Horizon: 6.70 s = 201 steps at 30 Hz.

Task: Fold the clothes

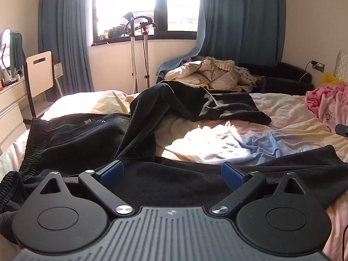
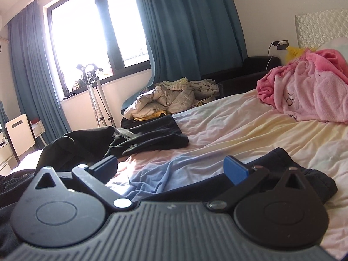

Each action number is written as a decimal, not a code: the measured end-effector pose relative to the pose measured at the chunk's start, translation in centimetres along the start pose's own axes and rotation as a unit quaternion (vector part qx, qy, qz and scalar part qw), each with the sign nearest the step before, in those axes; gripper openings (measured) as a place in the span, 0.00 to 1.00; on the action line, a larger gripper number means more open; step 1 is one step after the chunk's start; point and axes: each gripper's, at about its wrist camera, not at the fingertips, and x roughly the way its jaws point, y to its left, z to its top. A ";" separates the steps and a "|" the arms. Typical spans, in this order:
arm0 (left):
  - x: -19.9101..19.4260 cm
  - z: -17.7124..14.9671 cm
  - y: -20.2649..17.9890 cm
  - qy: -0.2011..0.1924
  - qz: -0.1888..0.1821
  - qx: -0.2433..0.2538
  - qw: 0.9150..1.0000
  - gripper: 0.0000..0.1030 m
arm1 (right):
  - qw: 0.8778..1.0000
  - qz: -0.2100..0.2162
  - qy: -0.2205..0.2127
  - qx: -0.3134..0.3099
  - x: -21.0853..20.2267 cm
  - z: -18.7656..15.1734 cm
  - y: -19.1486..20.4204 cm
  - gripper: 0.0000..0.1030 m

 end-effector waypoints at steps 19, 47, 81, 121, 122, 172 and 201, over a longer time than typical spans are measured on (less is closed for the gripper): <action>3.8 1.1 -5.1 0.086 0.030 0.038 0.995 0.95 | 0.999 -0.005 0.039 -0.032 1.5 -1.1 1.2 1.00; 9.7 1.3 -11.0 0.066 -0.008 0.116 0.991 0.98 | 0.995 -0.033 0.089 -0.035 3.8 -1.7 0.8 1.00; 41.6 6.9 -30.7 0.000 0.021 0.294 0.956 0.65 | 0.986 -0.061 0.106 0.110 10.0 -1.9 -8.3 1.00; 14.4 3.5 -13.0 0.051 -0.013 0.107 0.993 0.62 | 0.983 -0.053 0.088 0.149 7.5 -3.0 -8.1 1.00; 13.8 3.0 -11.0 0.048 -0.002 0.093 0.995 0.64 | 0.984 -0.039 0.091 0.149 7.7 -3.0 -7.7 1.00; 17.9 -0.8 5.1 0.064 -0.024 0.012 0.998 0.20 | 0.952 -0.193 0.122 0.206 22.7 2.5 -21.0 0.20; 3.8 -4.3 2.3 0.026 -0.026 -0.024 0.999 0.81 | 0.992 -0.101 0.070 -0.005 0.3 1.1 -4.1 0.56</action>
